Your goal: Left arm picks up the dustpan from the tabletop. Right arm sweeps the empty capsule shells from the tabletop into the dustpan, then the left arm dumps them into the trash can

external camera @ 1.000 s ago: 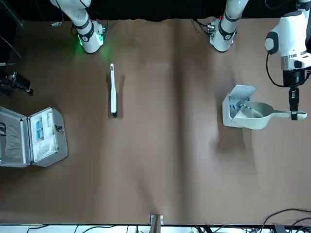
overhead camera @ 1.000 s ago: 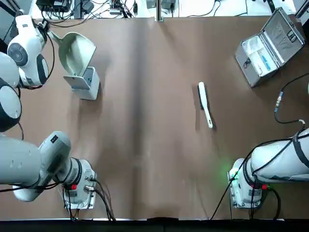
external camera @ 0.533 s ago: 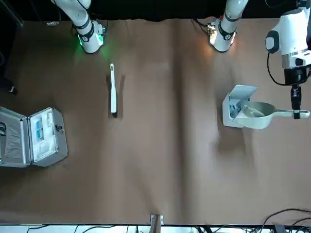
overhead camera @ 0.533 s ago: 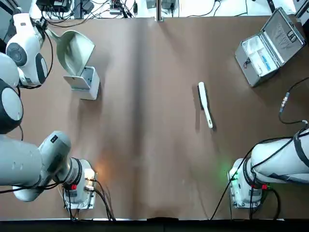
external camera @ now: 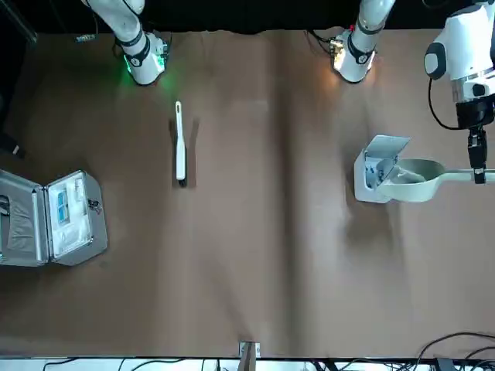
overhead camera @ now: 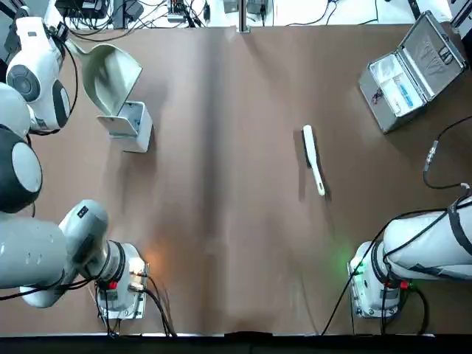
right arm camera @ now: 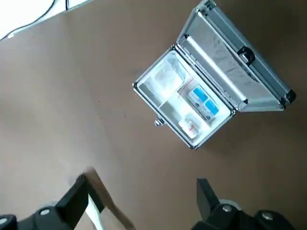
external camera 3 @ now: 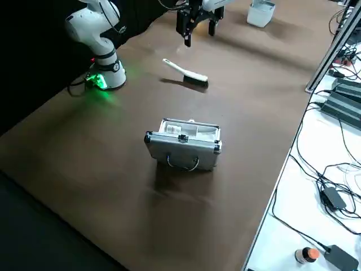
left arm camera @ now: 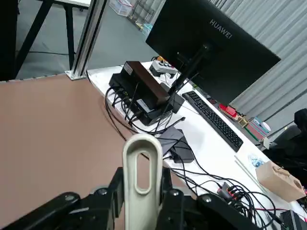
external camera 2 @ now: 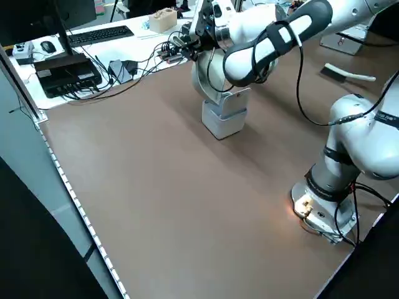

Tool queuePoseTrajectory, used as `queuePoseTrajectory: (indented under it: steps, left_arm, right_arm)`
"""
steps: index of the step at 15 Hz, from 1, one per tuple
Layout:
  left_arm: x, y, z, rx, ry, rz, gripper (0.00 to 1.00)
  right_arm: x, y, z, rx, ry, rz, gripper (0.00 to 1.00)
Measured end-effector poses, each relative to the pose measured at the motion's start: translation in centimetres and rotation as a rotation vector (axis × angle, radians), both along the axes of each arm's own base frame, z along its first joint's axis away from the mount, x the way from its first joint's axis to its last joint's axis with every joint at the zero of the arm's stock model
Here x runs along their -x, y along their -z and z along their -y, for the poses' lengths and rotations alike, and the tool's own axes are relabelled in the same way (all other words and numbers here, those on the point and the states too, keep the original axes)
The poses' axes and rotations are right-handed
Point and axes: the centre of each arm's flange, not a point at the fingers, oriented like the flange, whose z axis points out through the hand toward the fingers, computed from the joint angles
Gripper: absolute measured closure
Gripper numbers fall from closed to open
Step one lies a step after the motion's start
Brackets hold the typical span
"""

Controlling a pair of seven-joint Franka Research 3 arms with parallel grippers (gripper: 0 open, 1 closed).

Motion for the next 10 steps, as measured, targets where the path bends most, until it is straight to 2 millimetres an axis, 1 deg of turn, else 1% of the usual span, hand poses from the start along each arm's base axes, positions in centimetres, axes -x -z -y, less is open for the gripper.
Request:
queuePoseTrajectory:
  steps: [3, 5, 7, 10]
  left_arm:
    - [0.3, -0.2, 0.1, -0.011, 0.000, 0.002, 0.67]
    - [0.4, -0.8, 0.3, -0.028, 0.001, 0.011, 0.67]
    - [0.6, -1.3, 0.5, -0.039, 0.001, 0.018, 0.67]
    - [0.7, -1.3, 0.5, -0.044, 0.000, 0.019, 0.67]
  right_arm:
    - [0.0, 0.0, -0.3, -0.004, 0.001, 0.001, 0.00]
    - [-0.1, 0.0, -0.4, -0.008, 0.001, 0.001, 0.00]
    - [-0.2, 0.3, -0.3, -0.010, 0.005, -0.003, 0.00]
    - [-0.6, 1.0, 0.0, -0.011, 0.017, -0.010, 0.00]
